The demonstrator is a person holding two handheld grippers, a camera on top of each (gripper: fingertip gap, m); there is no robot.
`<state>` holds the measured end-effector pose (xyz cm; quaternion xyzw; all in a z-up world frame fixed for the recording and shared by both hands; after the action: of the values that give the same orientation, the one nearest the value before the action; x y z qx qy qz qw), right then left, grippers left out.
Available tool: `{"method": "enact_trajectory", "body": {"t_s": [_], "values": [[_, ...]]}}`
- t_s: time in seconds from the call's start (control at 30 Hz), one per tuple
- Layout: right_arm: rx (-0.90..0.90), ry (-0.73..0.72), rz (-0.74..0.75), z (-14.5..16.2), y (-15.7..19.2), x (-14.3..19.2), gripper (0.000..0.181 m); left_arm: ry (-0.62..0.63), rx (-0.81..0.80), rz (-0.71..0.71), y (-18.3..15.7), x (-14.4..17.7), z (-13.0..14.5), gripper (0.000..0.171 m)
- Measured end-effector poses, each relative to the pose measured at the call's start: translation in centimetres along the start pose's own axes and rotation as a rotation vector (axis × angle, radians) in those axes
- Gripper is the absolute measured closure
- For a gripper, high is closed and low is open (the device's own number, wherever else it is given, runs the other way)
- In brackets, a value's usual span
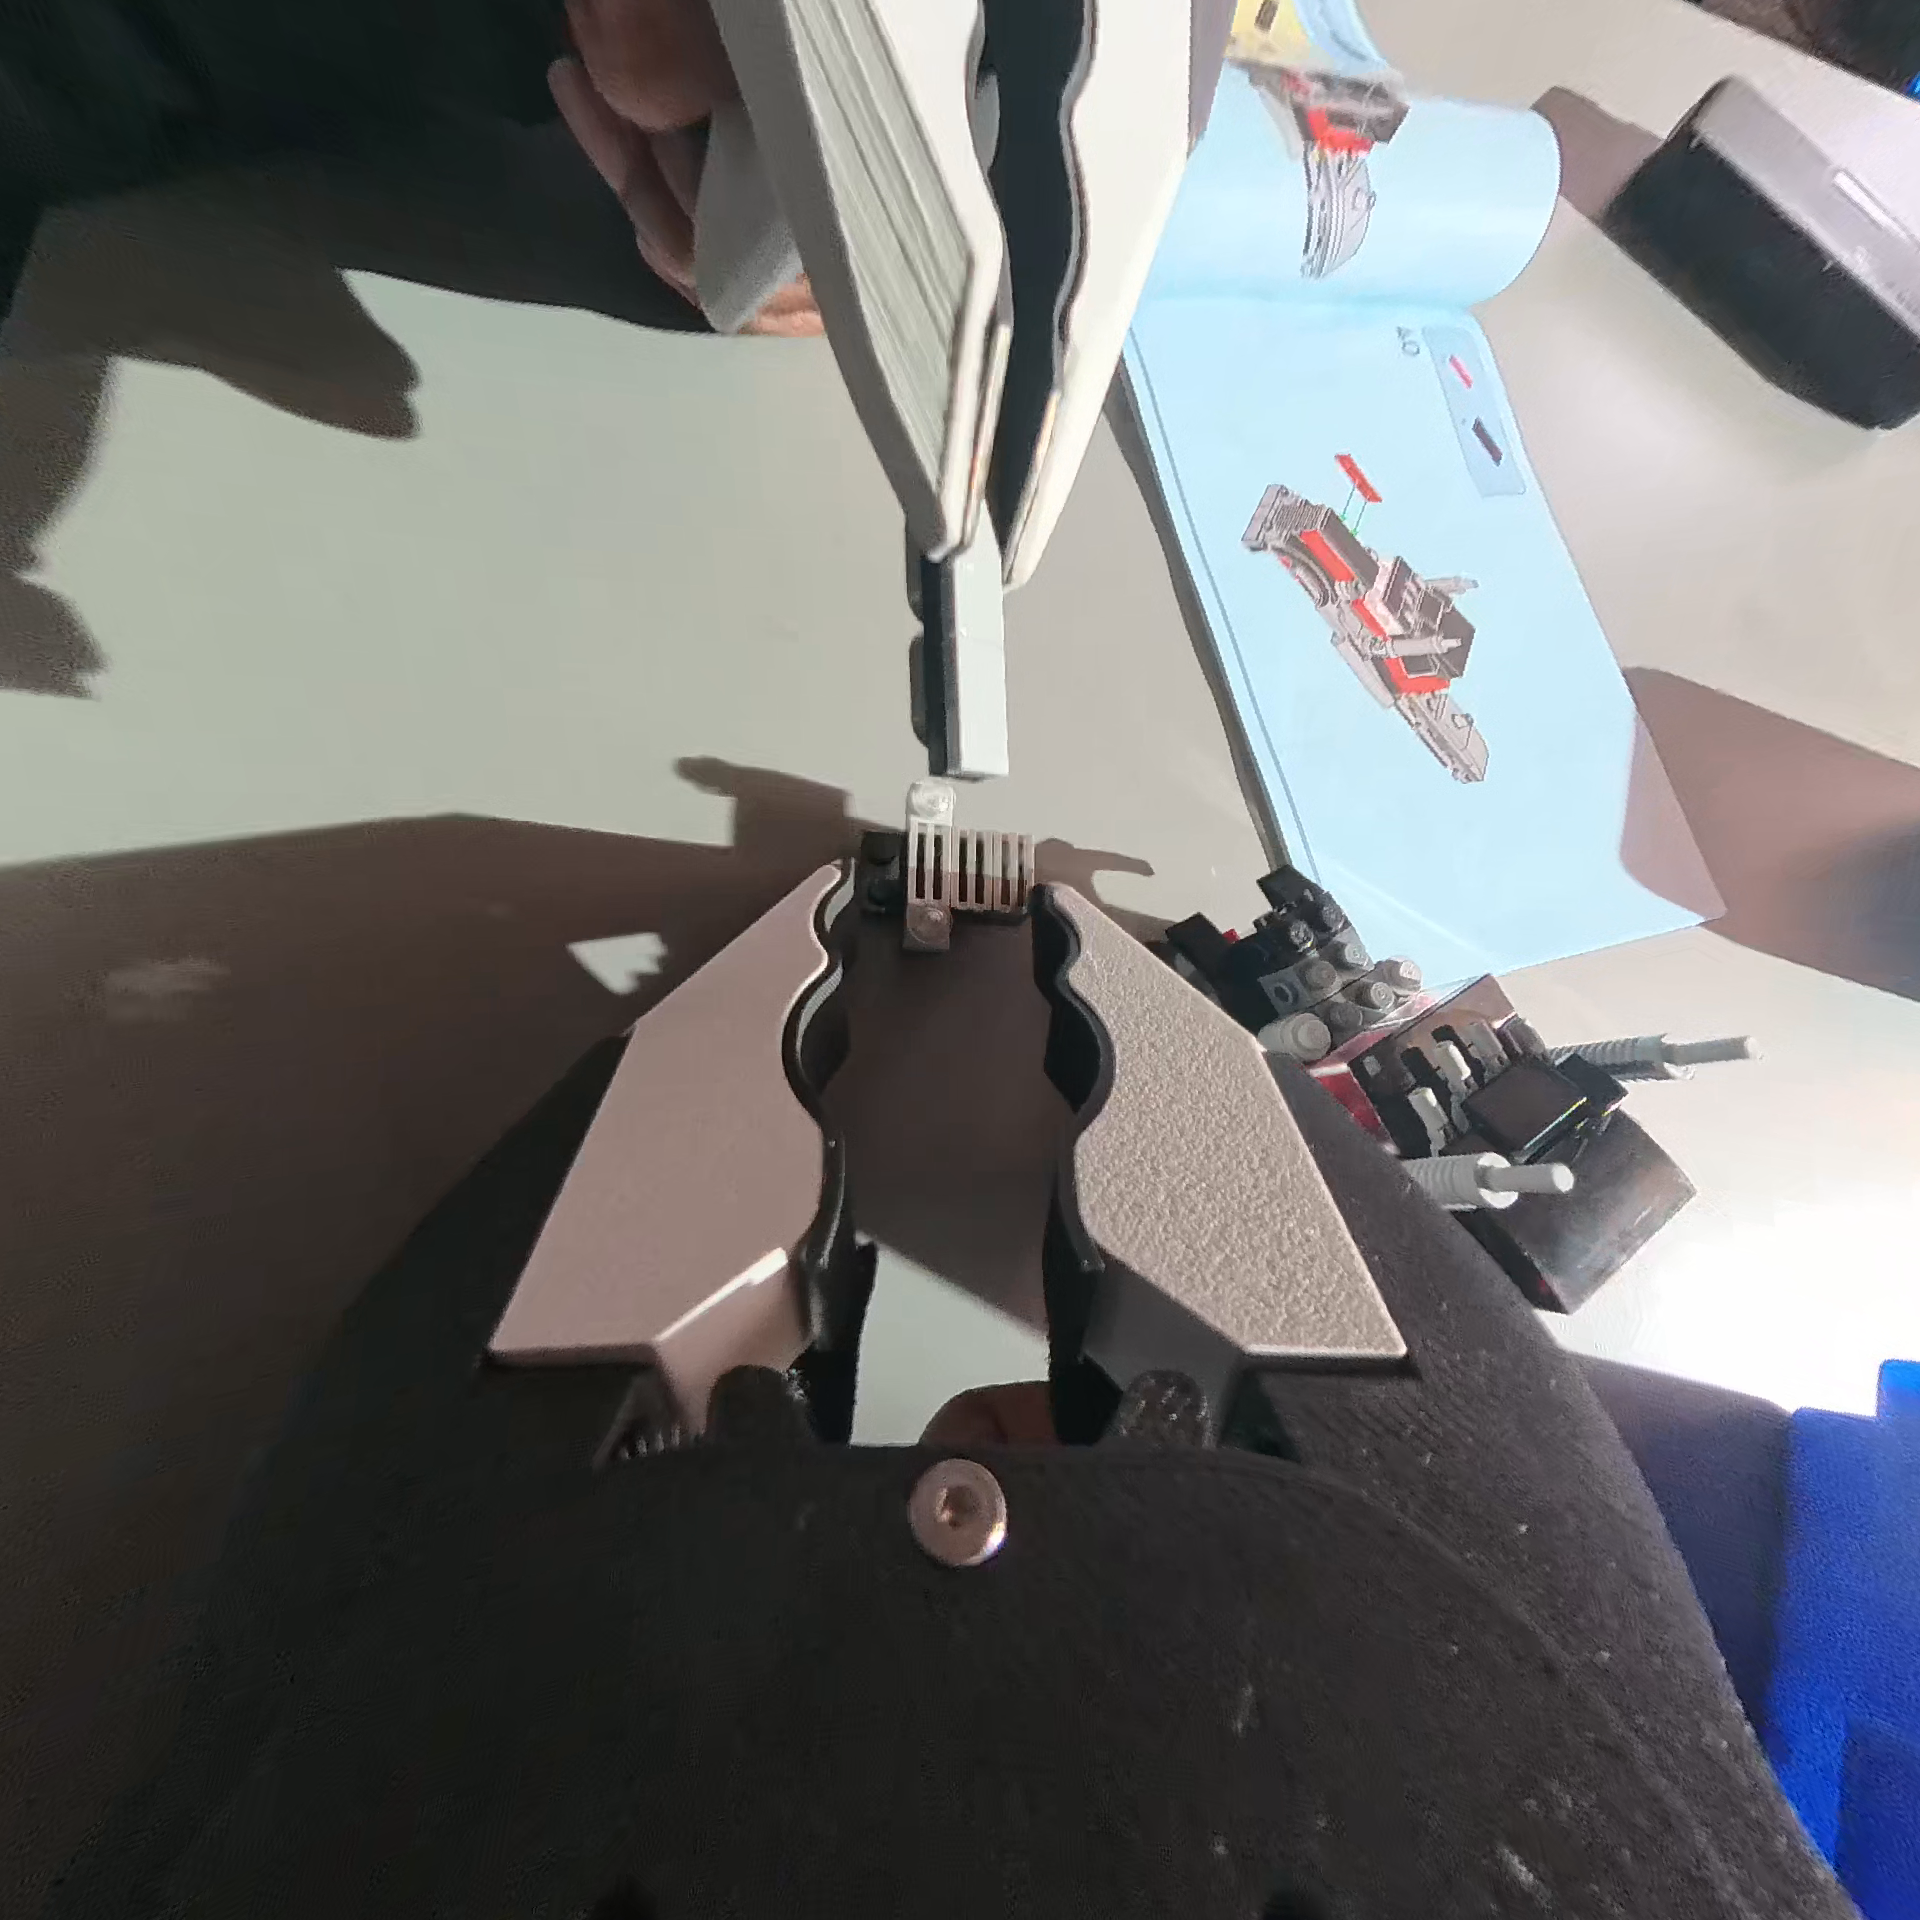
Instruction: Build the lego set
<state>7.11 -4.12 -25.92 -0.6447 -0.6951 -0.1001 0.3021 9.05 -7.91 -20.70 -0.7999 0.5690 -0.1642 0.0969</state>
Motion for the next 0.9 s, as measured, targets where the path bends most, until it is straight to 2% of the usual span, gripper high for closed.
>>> {"method": "enact_trajectory", "body": {"t_s": [0.33, 0.9], "values": [[-0.093, -0.213, -0.022, -3.1, 0.0, 0.9, 0.146, -0.002, -0.024, 0.03, -0.6, -0.3, 0.0, 0.162], [-0.175, -0.273, -0.048, -3.7, -0.4, 1.8, 0.146, 0.009, -0.075, 0.027, -0.9, -0.4, 0.1, 0.162]]}}
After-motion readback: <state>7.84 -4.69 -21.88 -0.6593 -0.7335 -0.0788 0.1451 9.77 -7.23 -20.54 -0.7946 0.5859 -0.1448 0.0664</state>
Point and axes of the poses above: each gripper's, where its closed fingertips meet, x back along the fingers, z out of its underside, y = z × x across the jaws, the point moved 2 cm from there along x, back along the fingers, and after that the axes turned 7 degrees about -y, right-handed, at the moved point
